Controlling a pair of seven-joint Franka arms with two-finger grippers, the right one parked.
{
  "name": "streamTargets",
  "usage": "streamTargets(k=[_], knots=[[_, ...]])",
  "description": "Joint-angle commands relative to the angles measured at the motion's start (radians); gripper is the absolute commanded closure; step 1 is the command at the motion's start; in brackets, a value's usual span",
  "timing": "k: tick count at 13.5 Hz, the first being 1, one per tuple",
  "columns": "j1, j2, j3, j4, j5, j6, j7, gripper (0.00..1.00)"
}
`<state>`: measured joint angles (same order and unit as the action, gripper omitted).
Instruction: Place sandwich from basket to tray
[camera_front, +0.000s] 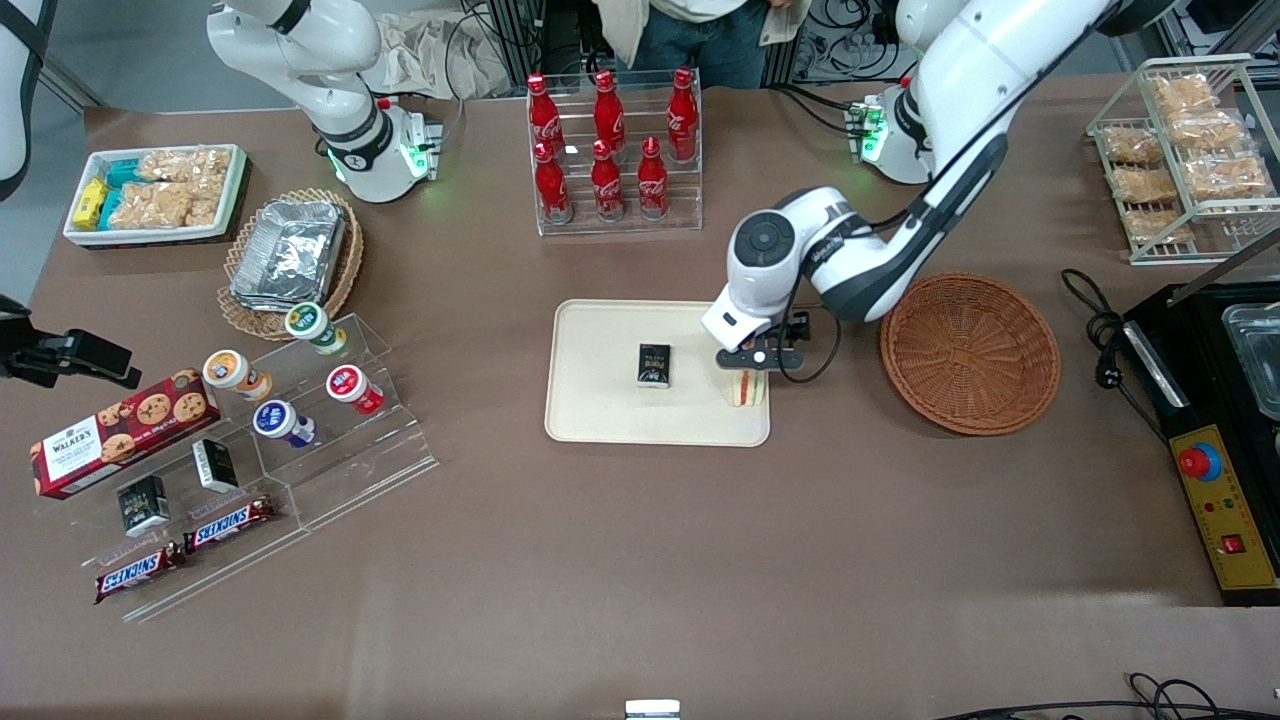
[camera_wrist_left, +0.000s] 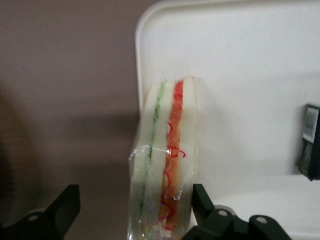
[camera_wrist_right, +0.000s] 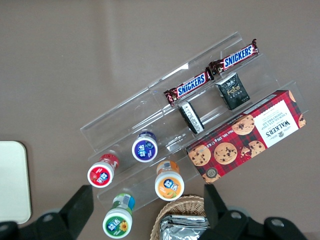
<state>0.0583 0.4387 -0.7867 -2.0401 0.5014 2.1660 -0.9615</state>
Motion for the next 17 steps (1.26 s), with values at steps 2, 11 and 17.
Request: streamTargets(k=[2,11,17], knots=[[0.056,-0.121,-0.020,0.129,-0.139,-0.116,0.059,0.00],[0.204,-0.227,0.149,0.575,-0.440,-0.615,0.552,0.00],[-0.063,-0.369,0.622,0.597,-0.504,-0.727,0.776,0.00]])
